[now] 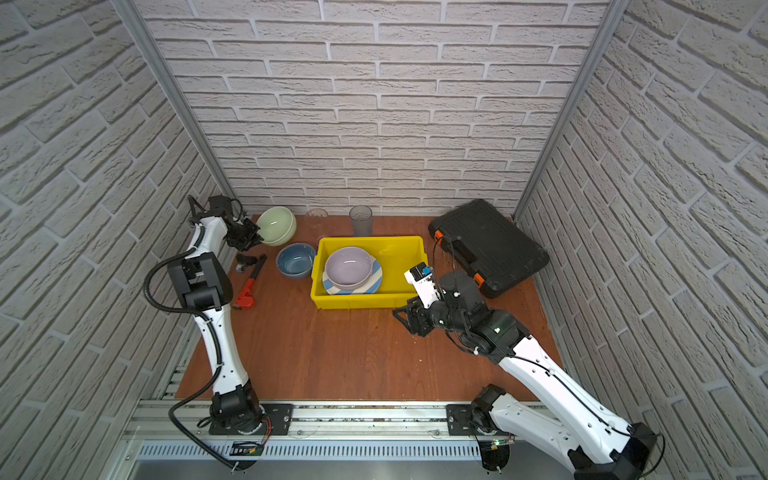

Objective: Place the mixed dishes into the plastic bin
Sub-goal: 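Close the left gripper on the green bowl's rim and lift it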

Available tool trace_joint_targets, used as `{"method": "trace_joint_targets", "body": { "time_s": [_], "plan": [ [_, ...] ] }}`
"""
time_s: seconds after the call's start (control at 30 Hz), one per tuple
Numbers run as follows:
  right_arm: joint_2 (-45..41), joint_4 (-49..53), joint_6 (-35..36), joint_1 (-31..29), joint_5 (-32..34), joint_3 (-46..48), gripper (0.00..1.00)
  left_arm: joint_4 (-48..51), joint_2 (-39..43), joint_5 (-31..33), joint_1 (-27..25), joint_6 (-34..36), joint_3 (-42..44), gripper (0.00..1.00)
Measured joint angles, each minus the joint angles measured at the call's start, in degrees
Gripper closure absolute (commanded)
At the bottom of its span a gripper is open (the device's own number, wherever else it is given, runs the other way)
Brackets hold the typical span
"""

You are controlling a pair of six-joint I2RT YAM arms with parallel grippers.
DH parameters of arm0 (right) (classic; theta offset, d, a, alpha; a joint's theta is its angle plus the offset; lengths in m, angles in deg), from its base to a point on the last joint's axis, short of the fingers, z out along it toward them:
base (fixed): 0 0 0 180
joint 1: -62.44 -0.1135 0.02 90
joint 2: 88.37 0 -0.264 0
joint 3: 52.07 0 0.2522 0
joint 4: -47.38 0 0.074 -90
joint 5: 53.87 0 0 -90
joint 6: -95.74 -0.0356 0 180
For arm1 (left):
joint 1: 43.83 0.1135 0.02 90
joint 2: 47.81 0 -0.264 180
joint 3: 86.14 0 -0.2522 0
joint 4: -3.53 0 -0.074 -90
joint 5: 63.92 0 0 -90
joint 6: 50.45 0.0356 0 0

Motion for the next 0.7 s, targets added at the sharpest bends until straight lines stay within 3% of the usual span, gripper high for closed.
{"method": "trace_joint_targets", "body": {
  "time_s": [0.33, 0.7],
  "plan": [
    [-1.2, 1.3, -0.6, 0.0, 0.0, -0.1, 0.44, 0.4, 10.6, 1.8, 0.1, 1.4, 1.9, 1.00],
    [-2.7, 6.9, -0.5, 0.0, 0.4, -2.7, 0.42, 0.2, 30.6, 0.7, 0.2, 5.8, 21.6, 1.00]
  ]
}}
